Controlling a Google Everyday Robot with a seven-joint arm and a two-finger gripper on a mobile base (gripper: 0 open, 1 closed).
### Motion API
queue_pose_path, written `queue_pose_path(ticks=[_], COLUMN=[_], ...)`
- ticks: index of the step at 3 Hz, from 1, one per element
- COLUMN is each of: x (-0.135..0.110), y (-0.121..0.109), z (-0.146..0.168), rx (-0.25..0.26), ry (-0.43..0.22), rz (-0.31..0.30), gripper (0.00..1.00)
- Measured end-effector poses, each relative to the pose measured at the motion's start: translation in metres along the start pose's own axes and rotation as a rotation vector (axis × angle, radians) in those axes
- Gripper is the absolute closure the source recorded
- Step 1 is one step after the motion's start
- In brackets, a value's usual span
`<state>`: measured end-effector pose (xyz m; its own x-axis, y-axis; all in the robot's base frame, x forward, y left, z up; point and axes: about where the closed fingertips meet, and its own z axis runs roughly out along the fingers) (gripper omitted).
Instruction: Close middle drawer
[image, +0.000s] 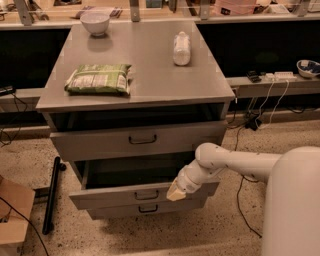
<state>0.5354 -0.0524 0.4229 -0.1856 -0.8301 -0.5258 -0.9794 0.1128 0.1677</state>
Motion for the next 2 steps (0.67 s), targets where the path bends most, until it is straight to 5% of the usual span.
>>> queue_pose_path(ticks=[1,2], x=[-0.001,-0.001], y=[-0.006,-0.018], z=[0.0,0.003], rx=[0.01,0.034], ry=[-0.005,-0.016], rz=[-0.007,-0.026], gripper=[1.0,0.77])
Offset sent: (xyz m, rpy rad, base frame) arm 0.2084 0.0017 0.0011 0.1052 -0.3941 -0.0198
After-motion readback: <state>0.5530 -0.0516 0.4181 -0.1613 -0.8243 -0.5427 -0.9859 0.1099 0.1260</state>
